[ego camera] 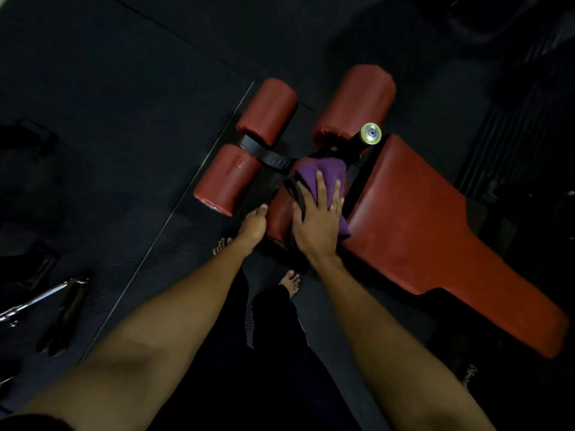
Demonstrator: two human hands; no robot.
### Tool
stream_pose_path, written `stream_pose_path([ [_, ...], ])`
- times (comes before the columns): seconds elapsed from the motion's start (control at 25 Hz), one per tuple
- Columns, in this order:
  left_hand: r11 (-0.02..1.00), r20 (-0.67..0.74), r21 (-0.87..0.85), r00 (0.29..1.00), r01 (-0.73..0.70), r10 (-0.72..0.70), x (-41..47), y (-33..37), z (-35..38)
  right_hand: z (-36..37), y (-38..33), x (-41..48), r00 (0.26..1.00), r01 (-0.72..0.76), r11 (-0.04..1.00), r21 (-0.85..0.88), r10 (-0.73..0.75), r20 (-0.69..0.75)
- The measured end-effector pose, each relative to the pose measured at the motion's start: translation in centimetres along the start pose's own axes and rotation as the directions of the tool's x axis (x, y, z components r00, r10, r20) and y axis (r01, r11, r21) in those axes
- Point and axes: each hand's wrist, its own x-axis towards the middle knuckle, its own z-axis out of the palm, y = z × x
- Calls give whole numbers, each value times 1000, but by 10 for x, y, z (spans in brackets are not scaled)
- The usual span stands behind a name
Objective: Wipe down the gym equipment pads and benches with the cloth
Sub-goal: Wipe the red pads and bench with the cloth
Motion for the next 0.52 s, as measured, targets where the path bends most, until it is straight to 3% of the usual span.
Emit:
stream_pose_path([
  [0.28, 978, 336, -53, 926, 200, -171, 1, 63, 5, 4, -3, -53, 992, -115, 963, 245, 100, 72],
  [0.52, 990, 275, -49, 955, 134, -115, -11, 64, 13, 0, -2, -54, 989, -148, 953, 266, 141, 48],
])
